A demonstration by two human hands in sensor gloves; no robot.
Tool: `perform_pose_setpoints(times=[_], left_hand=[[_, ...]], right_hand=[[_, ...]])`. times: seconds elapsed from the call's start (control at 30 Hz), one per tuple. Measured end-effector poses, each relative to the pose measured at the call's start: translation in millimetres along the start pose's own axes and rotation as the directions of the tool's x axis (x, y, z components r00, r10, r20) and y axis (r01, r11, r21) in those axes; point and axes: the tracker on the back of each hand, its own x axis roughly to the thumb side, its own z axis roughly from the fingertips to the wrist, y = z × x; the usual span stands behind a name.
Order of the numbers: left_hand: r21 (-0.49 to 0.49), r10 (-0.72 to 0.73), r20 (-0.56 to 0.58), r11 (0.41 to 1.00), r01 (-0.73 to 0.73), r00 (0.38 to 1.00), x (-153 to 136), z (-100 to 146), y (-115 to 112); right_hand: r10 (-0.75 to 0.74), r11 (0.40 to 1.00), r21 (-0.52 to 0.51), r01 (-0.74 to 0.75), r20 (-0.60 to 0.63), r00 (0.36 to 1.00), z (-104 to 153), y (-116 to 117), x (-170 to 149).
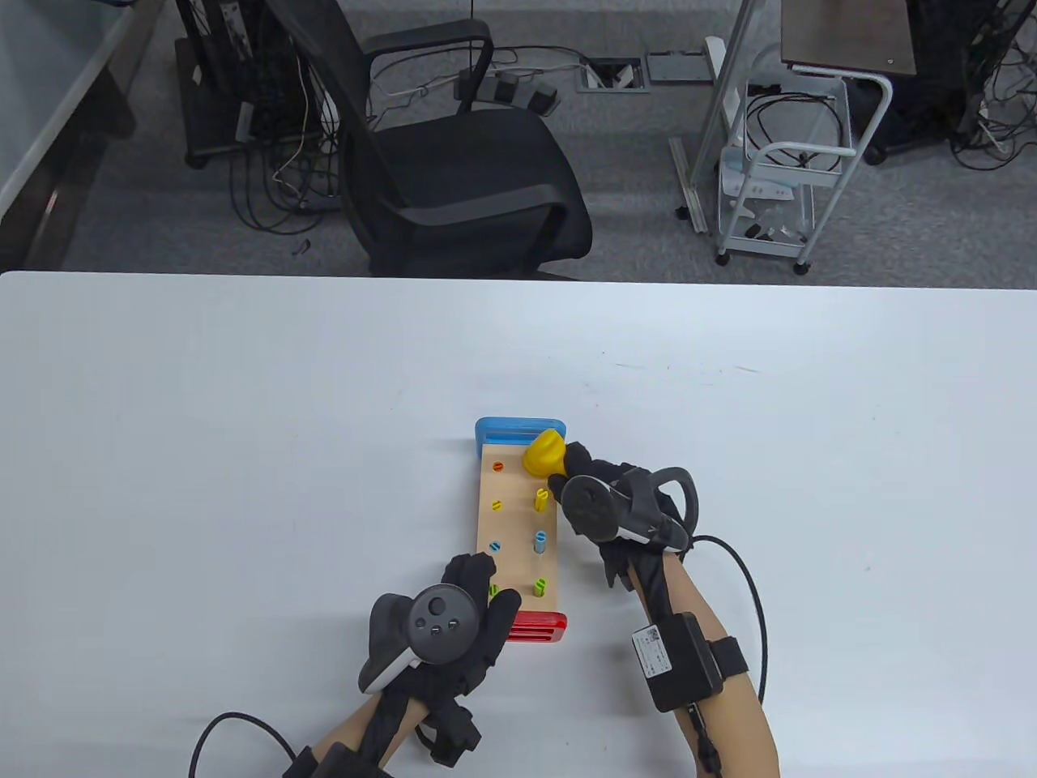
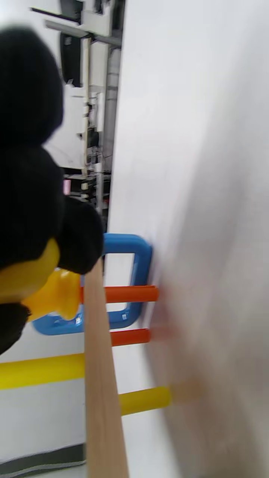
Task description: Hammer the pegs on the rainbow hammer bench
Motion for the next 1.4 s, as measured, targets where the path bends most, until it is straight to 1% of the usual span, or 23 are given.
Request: perform_pose_setpoints(times=[0.07,0.13,0.23,0.27,0.3,0.33,0.37,0.4,0.43,0.47,0.5,0.53,0.63,0.73,0.8,0.97,1.07,1.13,1.17,1.2,1.27,1.33,1.4], left_hand=[[0.001,0.002,-0.001,1.000,-0.002,1.000,0,0,0],[0.001,0.001,0.000,1.000,-0.001,1.000,0,0,0],[-0.001,0.003,0.000,1.000,-0.003,1.000,0,0,0],[0.000,0.003,0.000,1.000,-0.003,1.000,0,0,0],[0.001,0.003,0.000,1.000,-0.003,1.000,0,0,0],[0.000,0.002,0.000,1.000,-0.002,1.000,0,0,0],[-0.001,0.002,0.000,1.000,-0.002,1.000,0,0,0],[-0.001,0.002,0.000,1.000,-0.002,1.000,0,0,0],[-0.001,0.001,0.000,1.000,-0.001,1.000,0,0,0],[0.000,0.002,0.000,1.000,-0.002,1.000,0,0,0],[-0.001,0.003,0.000,1.000,-0.003,1.000,0,0,0],[-0.001,0.004,0.000,1.000,-0.004,1.000,0,0,0],[0.002,0.006,0.001,1.000,-0.006,1.000,-1,0,0],[0.001,0.005,0.001,1.000,-0.005,1.000,-1,0,0],[0.003,0.003,0.001,1.000,-0.003,1.000,-1,0,0],[0.002,0.003,0.002,1.000,-0.003,1.000,-1,0,0],[0.003,0.002,0.002,1.000,-0.002,1.000,-1,0,0],[0.002,0.001,0.002,1.000,-0.001,1.000,-1,0,0],[0.003,0.000,0.002,1.000,0.000,1.000,-1,0,0],[0.003,-0.001,0.002,1.000,0.001,1.000,-1,0,0],[0.006,0.000,0.003,1.000,0.000,1.000,-1,0,0],[0.006,0.001,0.002,1.000,-0.001,1.000,-1,0,0],[0.007,-0.001,0.003,1.000,0.001,1.000,-1,0,0]], right_hand=[[0.026,0.999,-0.034,-0.026,0.015,1.000,-2,-2,3],[0.020,1.000,-0.011,-0.020,0.032,0.999,-1,-10,3],[-0.082,0.981,-0.168,0.093,0.069,0.994,5,-20,3],[-0.080,0.981,-0.172,0.091,0.069,0.994,5,-19,4],[-0.020,0.992,-0.124,0.027,0.062,0.998,3,-12,6],[0.116,0.992,0.046,-0.118,0.037,0.993,-5,4,7],[0.165,0.985,0.046,-0.165,-0.010,0.986,3,-1,5],[0.080,0.992,-0.103,-0.075,0.046,0.996,3,-1,6],[0.038,0.996,-0.087,-0.033,0.056,0.998,-1,-1,6],[0.047,0.999,0.014,-0.047,0.013,0.999,0,-2,7],[0.058,0.998,0.015,-0.058,0.006,0.998,0,-4,7],[0.083,0.996,-0.027,-0.082,0.026,0.996,-1,-4,9],[0.101,0.995,-0.020,-0.101,0.024,0.995,2,-11,9],[-0.047,0.990,-0.135,0.047,0.004,0.999,14,-25,1],[-0.131,0.978,-0.161,0.132,0.020,0.991,22,-34,-3],[-0.126,0.961,-0.235,0.143,0.087,0.988,46,-55,-1],[-0.122,0.973,-0.182,0.141,0.114,0.986,50,-41,6],[0.025,0.998,-0.052,-0.021,0.067,0.997,48,-20,11],[0.001,0.982,-0.186,0.019,0.108,0.994,50,-18,10],[-0.052,0.974,-0.211,0.082,0.141,0.989,47,-20,12],[-0.064,0.993,-0.090,0.070,0.073,0.995,48,-22,12],[-0.050,0.991,-0.118,0.062,0.098,0.994,45,-26,14],[-0.009,0.997,-0.074,0.017,0.099,0.995,46,-40,16]])
